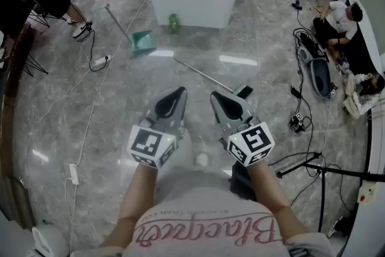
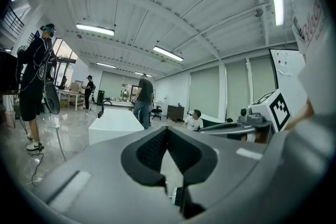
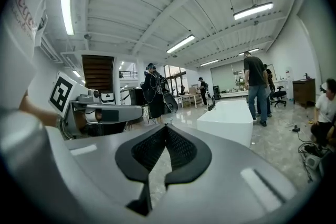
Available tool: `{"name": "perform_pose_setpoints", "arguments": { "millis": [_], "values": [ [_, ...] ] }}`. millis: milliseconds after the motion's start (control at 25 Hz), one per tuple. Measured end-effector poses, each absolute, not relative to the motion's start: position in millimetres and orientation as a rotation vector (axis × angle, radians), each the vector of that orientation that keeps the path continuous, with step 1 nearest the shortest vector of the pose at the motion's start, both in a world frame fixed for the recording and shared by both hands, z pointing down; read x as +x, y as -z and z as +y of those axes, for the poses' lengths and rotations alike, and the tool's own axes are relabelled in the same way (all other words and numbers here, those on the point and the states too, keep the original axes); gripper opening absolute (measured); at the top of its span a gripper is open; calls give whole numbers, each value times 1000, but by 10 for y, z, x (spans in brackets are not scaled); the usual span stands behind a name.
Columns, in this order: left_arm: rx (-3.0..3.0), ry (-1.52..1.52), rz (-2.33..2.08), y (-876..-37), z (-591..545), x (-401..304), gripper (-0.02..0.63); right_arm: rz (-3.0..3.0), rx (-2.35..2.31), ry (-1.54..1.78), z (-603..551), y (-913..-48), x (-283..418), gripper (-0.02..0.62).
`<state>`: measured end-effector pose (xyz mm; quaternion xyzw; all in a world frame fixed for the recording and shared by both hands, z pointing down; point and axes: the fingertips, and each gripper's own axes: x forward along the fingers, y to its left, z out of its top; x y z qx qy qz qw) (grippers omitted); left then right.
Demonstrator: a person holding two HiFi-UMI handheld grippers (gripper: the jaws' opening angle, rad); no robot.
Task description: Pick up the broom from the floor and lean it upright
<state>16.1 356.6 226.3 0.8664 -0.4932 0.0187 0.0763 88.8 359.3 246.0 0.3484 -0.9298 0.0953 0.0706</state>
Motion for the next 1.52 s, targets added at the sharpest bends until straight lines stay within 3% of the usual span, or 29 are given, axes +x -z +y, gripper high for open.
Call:
{"name": "perform_pose_setpoints", "arguments": {
  "millis": [680,1400,1520],
  "values": [
    [2602,-150,-1242,-2867,1583,-532,-2,-2616,1029,-308,1743,-3120,158,2],
    [2352,-429,-1097,-5794,-39,-176,-2,-2249,768,-601,543,-6279,307,3],
    [2321,-475,-1068,-6346,-202,-116,-2,-2212,696,-613,440,-6896,289,37]
  ]
}}
